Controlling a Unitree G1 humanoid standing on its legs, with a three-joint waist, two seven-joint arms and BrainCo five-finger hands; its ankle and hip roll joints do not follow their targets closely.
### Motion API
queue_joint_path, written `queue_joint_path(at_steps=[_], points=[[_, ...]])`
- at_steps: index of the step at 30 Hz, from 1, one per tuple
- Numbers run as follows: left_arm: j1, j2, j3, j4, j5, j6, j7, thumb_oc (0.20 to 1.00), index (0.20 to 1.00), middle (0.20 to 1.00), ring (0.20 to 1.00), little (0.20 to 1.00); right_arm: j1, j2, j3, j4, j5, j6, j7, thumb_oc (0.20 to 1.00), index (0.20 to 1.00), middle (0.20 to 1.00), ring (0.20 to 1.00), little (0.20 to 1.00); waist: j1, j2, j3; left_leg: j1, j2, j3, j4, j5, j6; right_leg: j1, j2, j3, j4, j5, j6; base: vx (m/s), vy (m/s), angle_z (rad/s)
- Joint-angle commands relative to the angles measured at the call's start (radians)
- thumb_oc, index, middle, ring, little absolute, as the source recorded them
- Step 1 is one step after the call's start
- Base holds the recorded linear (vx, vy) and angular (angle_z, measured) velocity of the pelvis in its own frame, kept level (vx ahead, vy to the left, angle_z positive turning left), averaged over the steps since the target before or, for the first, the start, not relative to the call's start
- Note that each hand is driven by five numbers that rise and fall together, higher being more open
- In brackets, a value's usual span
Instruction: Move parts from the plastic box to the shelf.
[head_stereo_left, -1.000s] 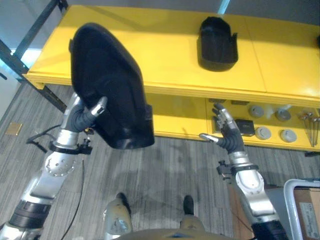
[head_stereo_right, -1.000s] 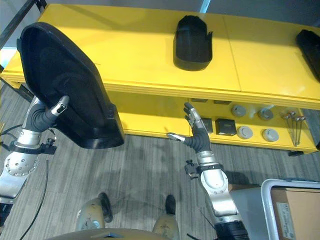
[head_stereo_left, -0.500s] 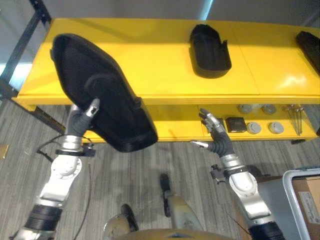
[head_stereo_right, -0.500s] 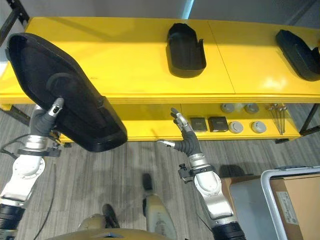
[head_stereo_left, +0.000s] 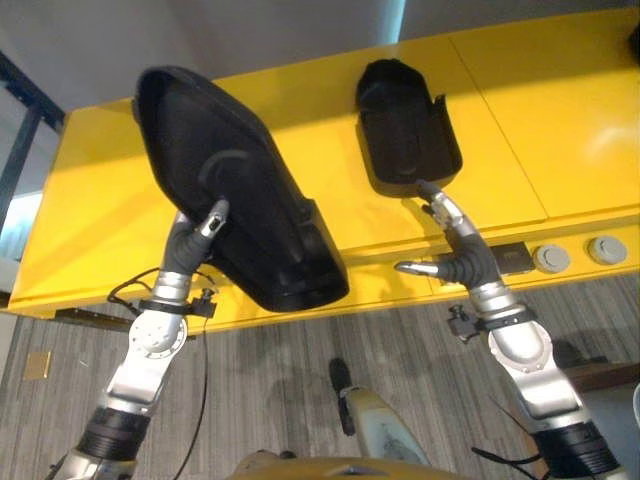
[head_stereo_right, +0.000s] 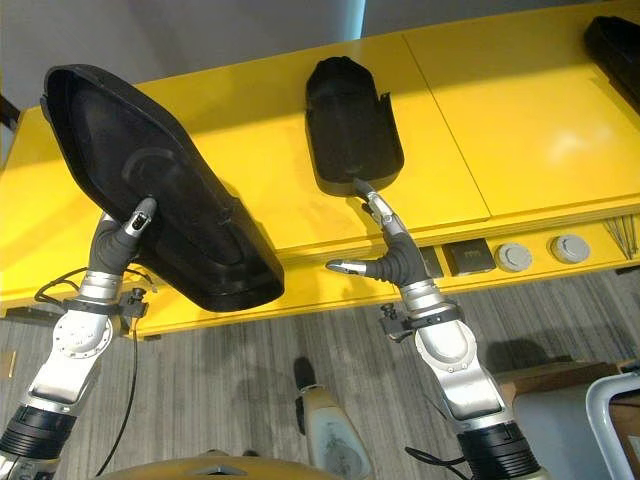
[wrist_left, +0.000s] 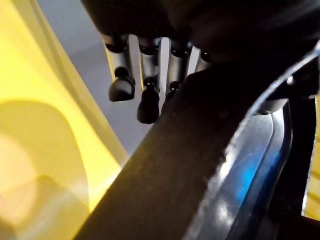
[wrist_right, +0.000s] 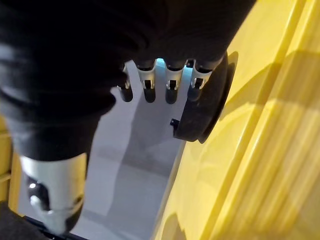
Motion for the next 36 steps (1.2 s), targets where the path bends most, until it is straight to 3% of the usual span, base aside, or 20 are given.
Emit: queue_joint_path(at_steps=[1,2,6,7,9,11,14,19,21,24,25,29,36], points=[[-0.051,0.050,0.048,-0.066,-0.017,-0.068,0.043,0.200,0.200,0.200,0.200,0.200,0.005,-0.008,-0.093,-0.143,-0.031,-0.085,-0.041,1.000,1.000,1.000,1.000,1.000,0.022,-0.015,-0.003,-0.021,0.025,-0.015,0.248,0.017,-0.022,0.081,-0.079,0.035,-0.010,-0.144,0.189,0.11,-0.170,0.06],[-0.073,0.053,0.066,-0.054,0.010,-0.060,0.077,0.200,0.200,0.200,0.200,0.200,-0.009,-0.026,-0.152,-0.200,-0.075,-0.094,-0.086,1.000,1.000,1.000,1.000,1.000,0.026,-0.030,0.017,-0.079,0.045,-0.037,0.366,0.090,-0.050,0.133,-0.083,0.050,-0.005,-0.179,0.158,0.09,-0.179,0.09],[-0.056,0.056,0.095,-0.043,0.029,-0.054,0.088,0.200,0.200,0.200,0.200,0.200,-0.021,-0.033,-0.189,-0.244,-0.125,-0.103,-0.123,1.000,1.000,1.000,1.000,1.000,0.025,-0.035,0.023,-0.063,0.053,-0.025,0.344,0.099,-0.032,0.157,-0.075,0.079,-0.008,-0.198,0.151,0.06,-0.034,-0.24],[-0.050,0.056,0.109,-0.036,0.032,-0.055,0.089,0.200,0.200,0.200,0.200,0.200,-0.017,-0.030,-0.213,-0.272,-0.157,-0.111,-0.143,1.000,1.000,1.000,1.000,1.000,0.018,-0.046,0.019,-0.066,0.086,0.005,0.308,0.091,-0.022,0.164,-0.093,0.087,-0.010,-0.202,0.151,0.07,0.039,-0.06],[-0.049,0.052,0.111,-0.031,0.029,-0.054,0.091,0.200,0.200,0.200,0.200,0.200,-0.009,-0.022,-0.225,-0.286,-0.166,-0.111,-0.154,1.000,1.000,1.000,1.000,1.000,0.014,-0.053,0.019,-0.067,0.100,0.015,0.282,0.069,-0.014,0.169,-0.109,0.086,-0.001,-0.212,0.156,0.02,0.066,0.00],[-0.052,0.053,0.115,-0.021,0.031,-0.051,0.103,0.200,0.200,0.200,0.200,0.200,-0.002,-0.003,-0.253,-0.316,-0.179,-0.118,-0.179,1.000,1.000,1.000,1.000,1.000,0.004,-0.065,0.021,-0.080,0.108,0.010,0.194,0.031,-0.002,0.173,-0.138,0.089,0.003,-0.210,0.172,-0.02,0.115,0.08],[-0.048,0.058,0.127,0.001,0.044,-0.040,0.111,0.200,0.200,0.200,0.200,0.200,0.020,0.012,-0.293,-0.344,-0.212,-0.118,-0.200,1.000,1.000,1.000,1.000,1.000,-0.009,-0.064,0.022,-0.067,0.102,0.013,0.068,0.020,-0.001,0.171,-0.159,0.077,0.008,-0.209,0.190,-0.03,0.119,0.26],[-0.037,0.071,0.134,0.026,0.046,-0.014,0.101,0.200,0.200,0.200,0.200,0.200,0.074,0.036,-0.306,-0.350,-0.226,-0.112,-0.194,1.000,1.000,1.000,1.000,1.000,-0.010,-0.062,0.013,-0.056,0.082,0.043,0.013,0.027,-0.008,0.166,-0.176,0.067,-0.014,-0.178,0.211,0.00,0.106,0.05],[-0.030,0.125,0.164,0.060,0.049,0.014,0.071,0.200,0.200,0.200,0.200,0.200,0.090,0.070,-0.294,-0.340,-0.204,-0.104,-0.170,1.000,1.000,1.000,1.000,1.000,-0.014,-0.066,0.009,-0.064,0.056,0.067,-0.019,0.030,-0.006,0.145,-0.180,0.092,-0.061,-0.136,0.229,-0.04,0.142,-0.05],[-0.029,0.137,0.189,0.094,0.028,0.025,0.068,0.200,0.200,0.200,0.200,0.200,0.089,0.082,-0.281,-0.331,-0.195,-0.097,-0.158,1.000,1.000,1.000,1.000,1.000,-0.014,-0.073,0.007,-0.070,0.047,0.086,-0.024,0.027,-0.005,0.132,-0.175,0.109,-0.088,-0.114,0.237,0.00,0.070,-0.13],[-0.045,0.135,0.191,0.133,-0.001,0.033,0.071,0.200,0.200,0.200,0.200,0.200,0.079,0.087,-0.270,-0.322,-0.188,-0.092,-0.153,1.000,1.000,1.000,1.000,1.000,-0.012,-0.071,0.004,-0.065,0.044,0.083,-0.025,0.000,-0.008,0.128,-0.169,0.113,-0.091,-0.124,0.241,0.03,0.090,-0.16],[-0.128,0.140,0.208,0.287,-0.124,0.050,0.092,0.200,0.200,0.200,0.200,0.200,0.032,0.109,-0.239,-0.319,-0.142,-0.085,-0.141,1.000,1.000,1.000,1.000,1.000,-0.028,-0.093,0.005,-0.075,0.053,0.129,-0.019,-0.006,-0.012,0.090,-0.149,0.145,-0.129,-0.072,0.241,-0.02,0.016,-0.22],[-0.383,0.243,0.133,0.648,-0.288,0.063,0.060,0.200,0.200,0.200,0.200,0.200,-0.076,0.136,-0.152,-0.312,-0.058,-0.095,-0.116,1.000,1.000,1.000,1.000,1.000,-0.052,-0.121,0.007,-0.098,0.080,0.177,0.009,-0.012,-0.023,0.024,-0.121,0.156,-0.165,-0.006,0.241,-0.01,-0.001,-0.30]])
